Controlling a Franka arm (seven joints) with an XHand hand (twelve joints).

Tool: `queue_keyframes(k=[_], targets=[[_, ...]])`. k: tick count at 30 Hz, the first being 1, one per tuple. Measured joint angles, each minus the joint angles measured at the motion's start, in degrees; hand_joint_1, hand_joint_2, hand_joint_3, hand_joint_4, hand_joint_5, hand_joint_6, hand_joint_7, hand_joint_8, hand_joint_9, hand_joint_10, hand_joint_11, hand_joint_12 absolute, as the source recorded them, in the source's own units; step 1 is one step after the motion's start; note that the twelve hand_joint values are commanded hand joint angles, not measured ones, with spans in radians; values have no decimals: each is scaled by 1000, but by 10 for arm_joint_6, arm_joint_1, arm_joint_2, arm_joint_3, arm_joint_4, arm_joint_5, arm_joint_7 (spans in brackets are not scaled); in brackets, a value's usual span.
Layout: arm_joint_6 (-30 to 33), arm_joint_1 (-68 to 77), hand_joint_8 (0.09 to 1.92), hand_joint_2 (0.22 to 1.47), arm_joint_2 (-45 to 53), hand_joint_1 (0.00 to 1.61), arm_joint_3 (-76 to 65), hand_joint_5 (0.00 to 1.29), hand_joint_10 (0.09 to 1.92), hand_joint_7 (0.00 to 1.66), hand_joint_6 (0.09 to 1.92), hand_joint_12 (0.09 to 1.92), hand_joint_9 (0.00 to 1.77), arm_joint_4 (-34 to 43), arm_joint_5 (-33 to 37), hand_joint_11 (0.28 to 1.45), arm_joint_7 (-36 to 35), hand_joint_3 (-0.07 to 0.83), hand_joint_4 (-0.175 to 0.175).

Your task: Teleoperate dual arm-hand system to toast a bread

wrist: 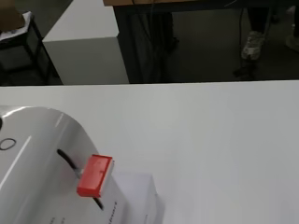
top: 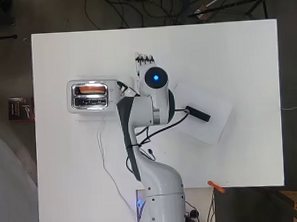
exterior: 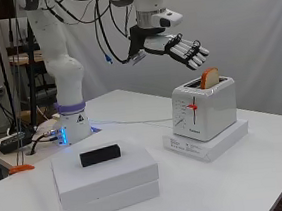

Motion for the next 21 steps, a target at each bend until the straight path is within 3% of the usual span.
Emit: queue_keyframes(k=[5,7,8,9,11,13,14,15,17,21], targets=[[15,-173,87,972,130,0,110,189,87,271,87,87,500,-15,99,483,-12,0,-108],[22,-226,87,989,167,0,150,189,105,344,87,161,840,-22,141,646,-58,-3,-122],[26,-255,87,995,186,0,172,190,382,459,87,603,970,-25,162,655,-93,-1,-131],[29,-282,87,996,203,0,192,188,781,601,87,1025,986,-28,181,632,-131,0,-138],[37,-327,87,992,235,0,234,184,1356,836,87,1469,940,-32,216,612,-199,0,-147],[42,-372,1233,1001,268,0,275,207,1748,988,87,1783,1167,-36,260,799,-245,2,-157],[39,-388,1577,1014,281,0,289,228,1835,1089,87,1853,1313,-38,277,904,-253,5,-164],[33,-395,1763,1025,287,0,298,245,1880,1166,87,1888,1417,-38,283,981,-254,6,-169],[24,-400,1902,1041,293,0,306,261,1912,1238,87,1914,1508,-39,284,1052,-253,9,-173],[28,-420,1920,1049,313,0,326,268,1920,1222,87,1920,1492,-35,286,1050,-256,4,-174]])
